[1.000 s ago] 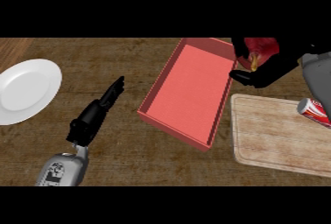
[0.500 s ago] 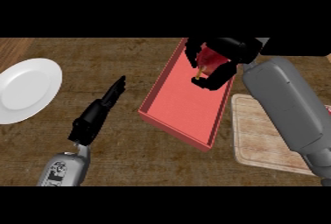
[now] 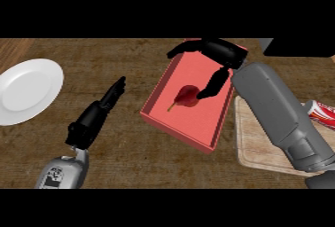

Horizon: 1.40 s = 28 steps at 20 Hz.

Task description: Pick the pear from the cutting board and place it in the cardboard box

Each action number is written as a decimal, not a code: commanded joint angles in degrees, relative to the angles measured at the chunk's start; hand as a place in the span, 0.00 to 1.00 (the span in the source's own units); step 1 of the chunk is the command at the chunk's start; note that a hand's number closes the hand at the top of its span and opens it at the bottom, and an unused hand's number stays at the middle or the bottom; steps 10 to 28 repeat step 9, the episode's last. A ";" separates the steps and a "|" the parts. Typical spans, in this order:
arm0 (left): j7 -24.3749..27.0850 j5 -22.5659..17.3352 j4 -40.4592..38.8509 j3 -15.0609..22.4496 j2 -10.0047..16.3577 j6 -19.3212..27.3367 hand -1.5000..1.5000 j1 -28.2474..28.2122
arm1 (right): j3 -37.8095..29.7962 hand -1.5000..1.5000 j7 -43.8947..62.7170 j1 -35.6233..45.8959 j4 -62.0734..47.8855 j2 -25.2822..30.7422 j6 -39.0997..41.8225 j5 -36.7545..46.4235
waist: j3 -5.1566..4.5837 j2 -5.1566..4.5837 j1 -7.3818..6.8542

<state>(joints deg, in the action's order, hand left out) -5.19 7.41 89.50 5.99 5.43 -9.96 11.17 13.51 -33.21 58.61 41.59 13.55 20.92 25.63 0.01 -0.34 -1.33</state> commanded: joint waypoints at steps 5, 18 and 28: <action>0.99 0.58 -2.20 -0.13 -0.28 0.04 0.50 1.74 | -15.39 0.00 1.13 4.18 -9.89 -1.76 7.20 -15.11 | 0.01 -0.41 -0.25; 0.40 0.52 -2.17 0.13 -0.93 0.10 0.50 2.16 | -21.68 0.00 3.18 8.98 -17.26 2.42 12.75 -20.38 | 0.02 -0.60 -1.03; 0.40 0.52 -2.17 0.13 -0.93 0.10 0.50 2.16 | -21.68 0.00 3.18 8.98 -17.26 2.42 12.75 -20.38 | 0.02 -0.60 -1.03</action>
